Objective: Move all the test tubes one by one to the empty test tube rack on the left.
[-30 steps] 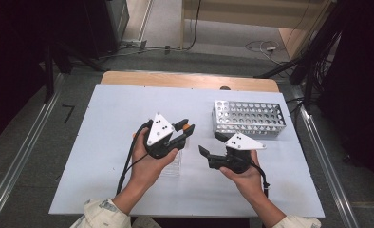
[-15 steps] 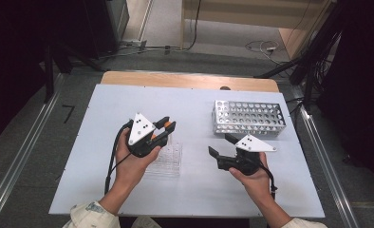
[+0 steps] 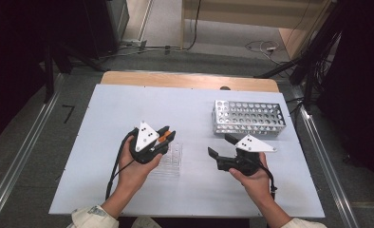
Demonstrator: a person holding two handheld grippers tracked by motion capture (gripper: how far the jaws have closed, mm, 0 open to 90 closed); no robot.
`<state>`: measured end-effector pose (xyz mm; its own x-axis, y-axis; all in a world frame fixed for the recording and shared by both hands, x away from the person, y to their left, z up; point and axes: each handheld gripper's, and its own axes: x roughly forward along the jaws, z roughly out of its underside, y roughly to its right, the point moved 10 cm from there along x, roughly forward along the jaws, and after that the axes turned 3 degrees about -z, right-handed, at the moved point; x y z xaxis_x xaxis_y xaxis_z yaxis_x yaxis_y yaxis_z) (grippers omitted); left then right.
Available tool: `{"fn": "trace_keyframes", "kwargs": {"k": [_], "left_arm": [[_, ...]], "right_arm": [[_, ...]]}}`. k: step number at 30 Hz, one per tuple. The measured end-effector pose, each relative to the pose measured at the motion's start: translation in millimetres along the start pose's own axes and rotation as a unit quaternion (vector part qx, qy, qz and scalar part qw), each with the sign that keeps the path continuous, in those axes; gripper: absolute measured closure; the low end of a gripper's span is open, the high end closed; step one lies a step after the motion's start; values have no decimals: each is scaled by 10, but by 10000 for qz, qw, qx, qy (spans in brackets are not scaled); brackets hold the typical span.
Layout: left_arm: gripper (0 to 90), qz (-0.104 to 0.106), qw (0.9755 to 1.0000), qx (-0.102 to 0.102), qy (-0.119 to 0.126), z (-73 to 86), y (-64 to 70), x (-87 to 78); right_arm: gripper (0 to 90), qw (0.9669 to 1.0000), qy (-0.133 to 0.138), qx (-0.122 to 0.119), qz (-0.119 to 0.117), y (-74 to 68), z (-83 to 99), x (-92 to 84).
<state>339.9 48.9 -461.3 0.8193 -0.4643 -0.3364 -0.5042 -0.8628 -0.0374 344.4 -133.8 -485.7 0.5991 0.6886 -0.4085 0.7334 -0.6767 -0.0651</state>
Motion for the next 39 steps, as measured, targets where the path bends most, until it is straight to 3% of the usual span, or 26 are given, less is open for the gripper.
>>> {"fn": "trace_keyframes", "kwargs": {"k": [5, 8, 13, 21, 39], "left_arm": [[707, -9, 10000, 73, -58, 63, 15, 25], [680, 31, 10000, -10, -46, 71, 17, 29], [479, 130, 9998, -175, 17, 41, 43, 11], [217, 100, 9984, -530, 149, -9, 1, -30], [165, -23, 9970, -749, 214, 16, -139, -166]], "right_arm": [[194, 10000, -6, -22, -12, -8, 5, 7], [194, 10000, -16, -16, -9, -8, 10, 9], [194, 10000, -14, -3, -38, -10, 16, 11], [194, 10000, -22, 16, -19, 6, 27, 11], [195, 9999, -4, 90, 140, 112, 29, -35]]}}
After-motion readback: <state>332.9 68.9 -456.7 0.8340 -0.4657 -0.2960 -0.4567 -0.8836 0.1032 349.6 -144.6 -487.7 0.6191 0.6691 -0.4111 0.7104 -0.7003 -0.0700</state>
